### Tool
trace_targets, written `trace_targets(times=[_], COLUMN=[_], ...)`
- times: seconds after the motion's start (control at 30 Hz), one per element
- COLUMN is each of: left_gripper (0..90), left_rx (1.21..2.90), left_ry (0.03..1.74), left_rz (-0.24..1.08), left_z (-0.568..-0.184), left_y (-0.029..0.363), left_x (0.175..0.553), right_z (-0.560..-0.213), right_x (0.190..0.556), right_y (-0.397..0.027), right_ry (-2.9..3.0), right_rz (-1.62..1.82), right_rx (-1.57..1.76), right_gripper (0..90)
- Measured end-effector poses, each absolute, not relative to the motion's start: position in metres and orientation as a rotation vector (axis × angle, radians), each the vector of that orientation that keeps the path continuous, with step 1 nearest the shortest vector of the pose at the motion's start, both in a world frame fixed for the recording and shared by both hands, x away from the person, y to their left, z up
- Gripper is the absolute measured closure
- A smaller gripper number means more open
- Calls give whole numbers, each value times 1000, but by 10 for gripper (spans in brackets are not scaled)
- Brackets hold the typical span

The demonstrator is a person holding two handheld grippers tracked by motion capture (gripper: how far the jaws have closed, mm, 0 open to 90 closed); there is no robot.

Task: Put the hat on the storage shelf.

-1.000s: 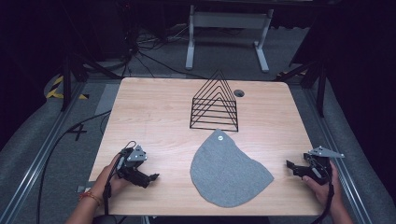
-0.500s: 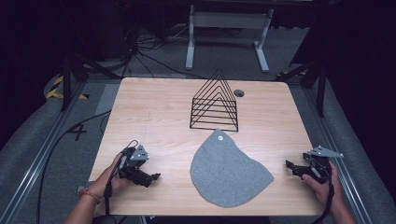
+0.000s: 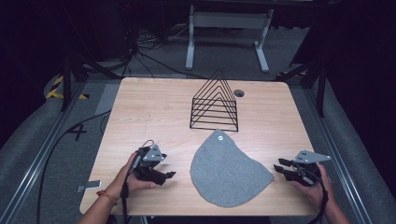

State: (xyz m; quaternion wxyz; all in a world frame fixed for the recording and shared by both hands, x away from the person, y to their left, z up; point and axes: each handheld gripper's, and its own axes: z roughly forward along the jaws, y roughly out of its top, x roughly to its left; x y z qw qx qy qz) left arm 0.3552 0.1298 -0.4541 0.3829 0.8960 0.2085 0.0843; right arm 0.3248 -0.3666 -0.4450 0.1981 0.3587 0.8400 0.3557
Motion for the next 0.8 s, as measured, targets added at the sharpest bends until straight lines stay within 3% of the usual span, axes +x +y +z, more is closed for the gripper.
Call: trace_targets(times=[0.2,0.43,0.57,0.8], left_gripper=[355,365,365,357], left_rx=[2300,2360,2371,2408], left_ry=[373,256,253,311], left_rz=[170,164,151,278], left_z=[-451,-462,-468,-463], left_y=[70,21,15,32], left_x=[343,335,337,350], right_z=[-446,-454,-454,-451], right_x=[321,320,318,313], right_y=[-338,-324,-321,-310], right_ry=[2483,2552,2564,2649], right_rz=[1012,956,952,923], right_rx=[875,815,798,733], right_gripper=[813,820,828,853])
